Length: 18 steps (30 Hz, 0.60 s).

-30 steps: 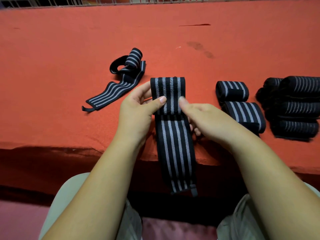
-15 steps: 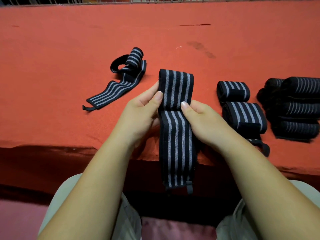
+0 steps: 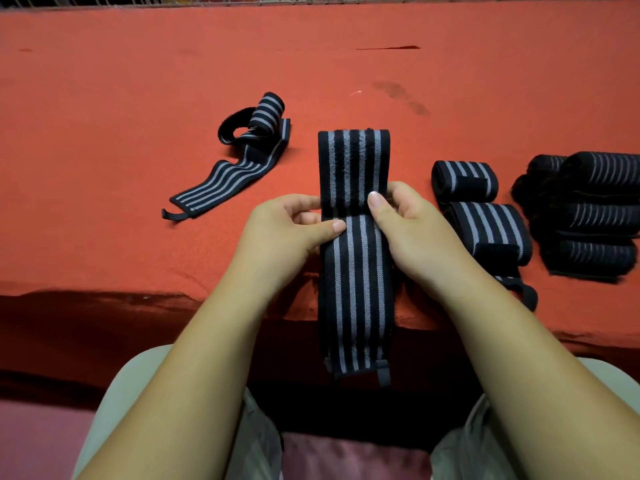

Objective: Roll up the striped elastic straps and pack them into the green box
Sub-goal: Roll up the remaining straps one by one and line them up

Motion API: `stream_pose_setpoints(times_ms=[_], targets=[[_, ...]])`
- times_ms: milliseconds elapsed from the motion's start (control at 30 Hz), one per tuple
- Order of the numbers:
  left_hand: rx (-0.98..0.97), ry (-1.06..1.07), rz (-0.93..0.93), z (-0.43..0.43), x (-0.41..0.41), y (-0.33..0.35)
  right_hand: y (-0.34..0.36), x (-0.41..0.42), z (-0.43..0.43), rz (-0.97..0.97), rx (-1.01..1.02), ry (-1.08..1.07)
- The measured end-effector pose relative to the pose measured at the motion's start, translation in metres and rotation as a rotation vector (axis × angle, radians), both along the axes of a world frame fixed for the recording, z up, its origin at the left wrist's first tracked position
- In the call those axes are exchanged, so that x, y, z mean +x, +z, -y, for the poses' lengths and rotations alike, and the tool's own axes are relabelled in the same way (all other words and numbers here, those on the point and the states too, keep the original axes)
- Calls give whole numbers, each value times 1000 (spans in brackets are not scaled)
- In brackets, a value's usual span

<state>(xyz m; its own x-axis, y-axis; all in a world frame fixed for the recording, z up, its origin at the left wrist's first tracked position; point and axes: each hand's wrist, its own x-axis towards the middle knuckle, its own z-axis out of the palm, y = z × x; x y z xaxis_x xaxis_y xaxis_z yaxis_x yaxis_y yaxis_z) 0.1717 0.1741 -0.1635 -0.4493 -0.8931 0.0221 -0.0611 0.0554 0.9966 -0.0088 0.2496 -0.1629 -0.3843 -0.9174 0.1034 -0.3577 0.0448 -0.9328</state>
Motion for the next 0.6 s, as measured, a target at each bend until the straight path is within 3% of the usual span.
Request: stream_pose_setpoints(times_ms=[300, 600], targets=[[-116, -78, 50, 4, -1, 4, 6, -5, -4, 12, -8, 41], [-105, -129, 25, 8, -2, 9, 0, -13, 0, 53, -51, 52]])
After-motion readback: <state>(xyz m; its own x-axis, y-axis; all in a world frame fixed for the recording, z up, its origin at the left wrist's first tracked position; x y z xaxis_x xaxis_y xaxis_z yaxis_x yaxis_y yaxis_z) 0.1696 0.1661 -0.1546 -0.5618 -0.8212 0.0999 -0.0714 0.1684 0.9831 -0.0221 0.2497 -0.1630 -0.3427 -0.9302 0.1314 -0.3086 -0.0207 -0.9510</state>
